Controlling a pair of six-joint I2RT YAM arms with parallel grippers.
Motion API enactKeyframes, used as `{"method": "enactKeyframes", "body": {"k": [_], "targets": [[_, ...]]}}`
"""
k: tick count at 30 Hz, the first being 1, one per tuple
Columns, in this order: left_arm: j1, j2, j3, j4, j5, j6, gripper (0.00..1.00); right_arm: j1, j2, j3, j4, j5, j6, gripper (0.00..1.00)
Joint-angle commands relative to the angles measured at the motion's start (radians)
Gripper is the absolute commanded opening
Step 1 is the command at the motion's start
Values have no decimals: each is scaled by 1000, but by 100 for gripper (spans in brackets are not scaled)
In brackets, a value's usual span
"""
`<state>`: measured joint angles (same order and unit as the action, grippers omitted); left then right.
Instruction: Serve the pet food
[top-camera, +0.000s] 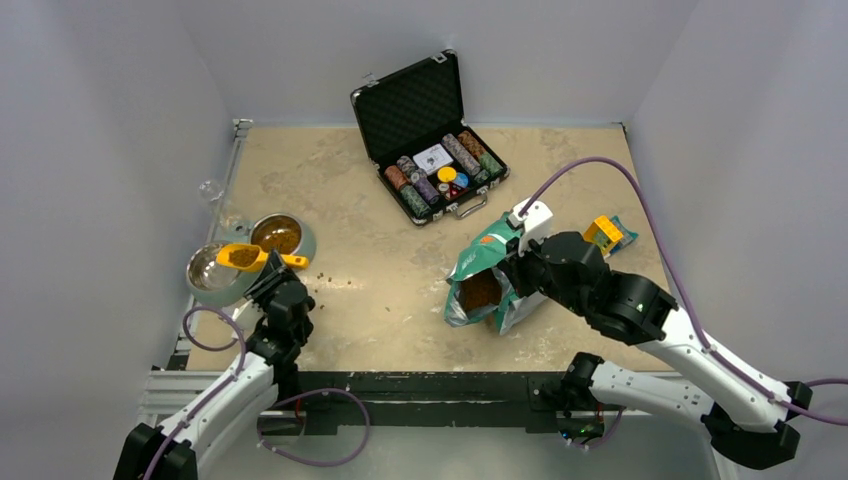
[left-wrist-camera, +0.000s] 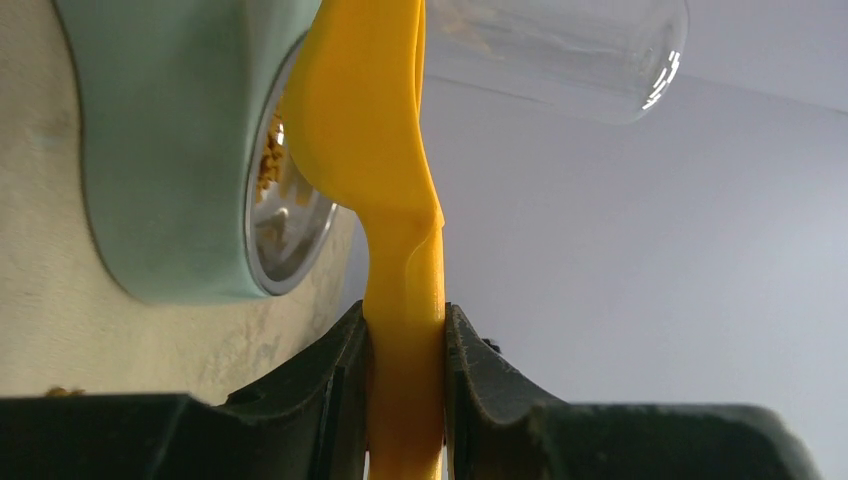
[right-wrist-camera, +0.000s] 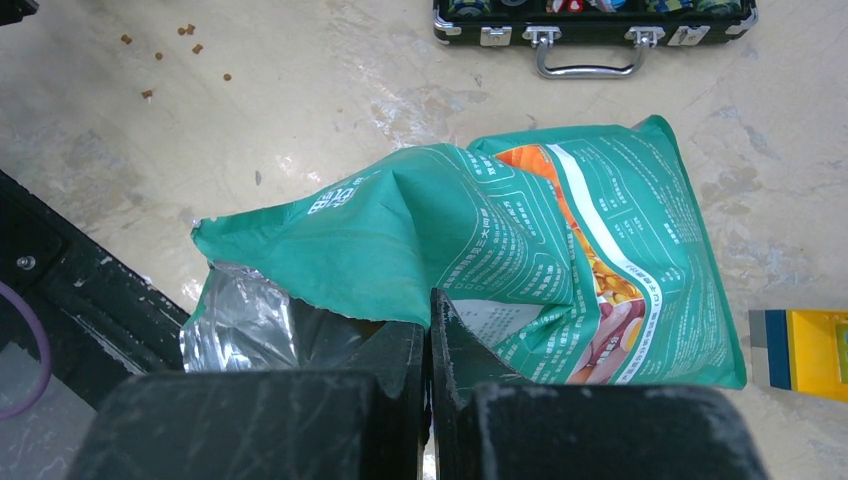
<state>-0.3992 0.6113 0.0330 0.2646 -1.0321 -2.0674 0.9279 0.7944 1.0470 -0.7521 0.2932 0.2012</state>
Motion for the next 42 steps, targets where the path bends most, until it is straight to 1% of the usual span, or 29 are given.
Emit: {"method": "enactKeyframes", "body": {"k": [1,6,8,9,15,18,27,34,39,42], "targets": [[7,-26,51,-209,-87,-337,0,-12,13,33,-52,31,-9,0],[7,-20,112,-439,-100,-521,0,-12,17,39,-61,31,-8,0],[7,0,130,-477,-99,-598,0,-12,19,41,-67,32,-4,0],[7,10,131,-470,-97,-613,0,-12,19,42,-69,32,-1,0],[14,57,148,-399,-80,-618,0,-12,7,42,-89,37,20,0],[25,90,154,-335,-80,-619,0,-12,-1,38,-98,39,28,0],[109,125,249,-360,7,-622,0,-12,-16,45,-120,47,41,0],[148,112,294,-451,65,-626,0,-12,-18,61,-128,57,41,0],[174,48,310,-577,111,-628,0,-12,-18,67,-133,59,41,0],[197,8,337,-688,149,-629,0,-12,-16,70,-133,57,44,0]]}}
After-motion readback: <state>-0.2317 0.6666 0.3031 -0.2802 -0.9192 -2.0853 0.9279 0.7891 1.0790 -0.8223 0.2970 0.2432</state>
